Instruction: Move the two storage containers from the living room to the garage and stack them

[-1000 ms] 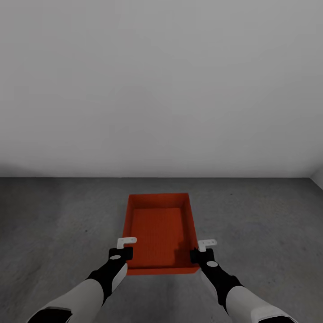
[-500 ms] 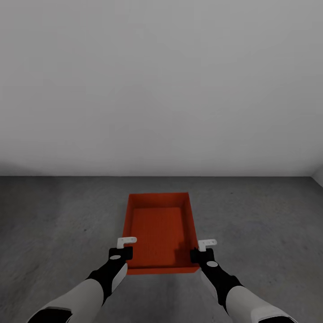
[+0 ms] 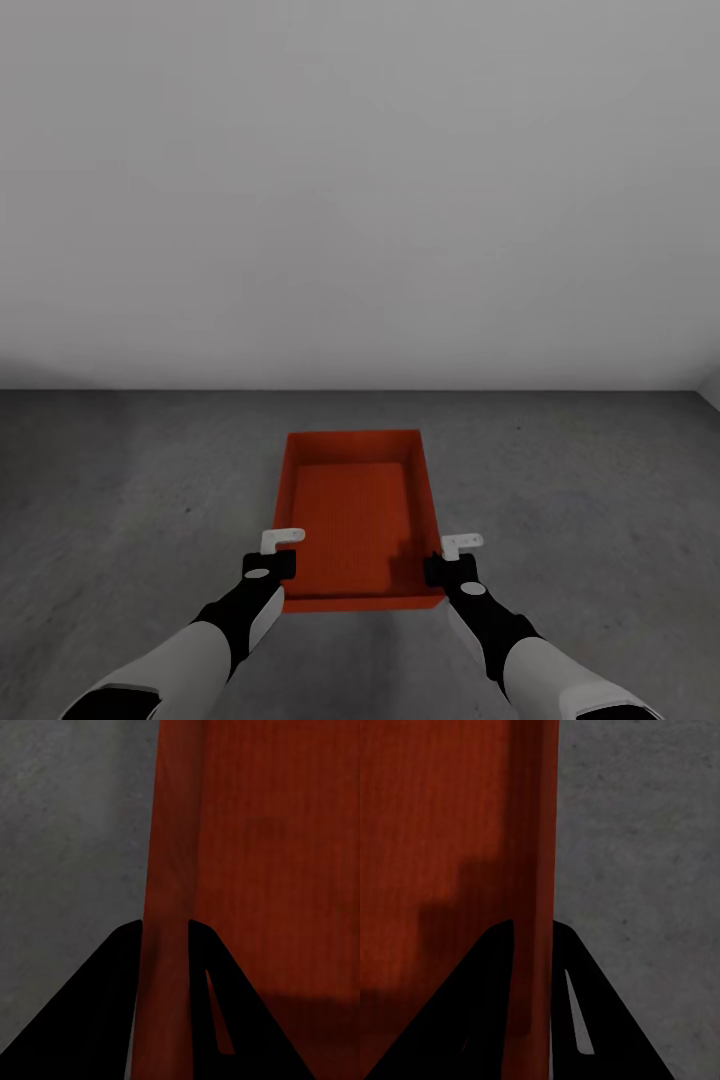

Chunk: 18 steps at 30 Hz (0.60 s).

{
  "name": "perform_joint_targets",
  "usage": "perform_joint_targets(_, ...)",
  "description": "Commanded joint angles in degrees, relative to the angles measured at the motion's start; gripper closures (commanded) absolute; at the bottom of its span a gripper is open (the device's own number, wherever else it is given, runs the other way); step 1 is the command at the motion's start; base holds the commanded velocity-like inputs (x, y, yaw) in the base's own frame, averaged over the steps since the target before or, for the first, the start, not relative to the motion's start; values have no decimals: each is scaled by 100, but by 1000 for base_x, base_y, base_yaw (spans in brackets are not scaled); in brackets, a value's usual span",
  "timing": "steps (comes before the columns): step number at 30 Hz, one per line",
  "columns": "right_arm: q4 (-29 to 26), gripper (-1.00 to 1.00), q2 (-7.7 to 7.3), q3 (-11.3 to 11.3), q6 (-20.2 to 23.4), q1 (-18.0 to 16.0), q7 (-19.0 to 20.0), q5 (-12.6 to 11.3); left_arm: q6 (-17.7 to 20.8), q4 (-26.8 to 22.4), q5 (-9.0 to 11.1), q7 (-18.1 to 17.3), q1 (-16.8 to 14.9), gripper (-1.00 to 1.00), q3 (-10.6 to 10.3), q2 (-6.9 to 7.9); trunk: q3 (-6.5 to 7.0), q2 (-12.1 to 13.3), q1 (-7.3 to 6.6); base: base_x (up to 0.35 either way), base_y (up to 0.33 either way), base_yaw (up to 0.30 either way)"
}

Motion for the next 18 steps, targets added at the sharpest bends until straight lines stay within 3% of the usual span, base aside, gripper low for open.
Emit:
perform_joint_targets(1,21,100,-7,-112,-27,-3,-51,-38,-141,-26,-86,57,-5,100,132,21,-22,-44,22,0,0,0)
perform_joint_targets(18,21,100,-7,-111,-50,-3,-51,-37,-141,-34,-87,57,-6,100,132,21,-327,-725,395,0,0,0)
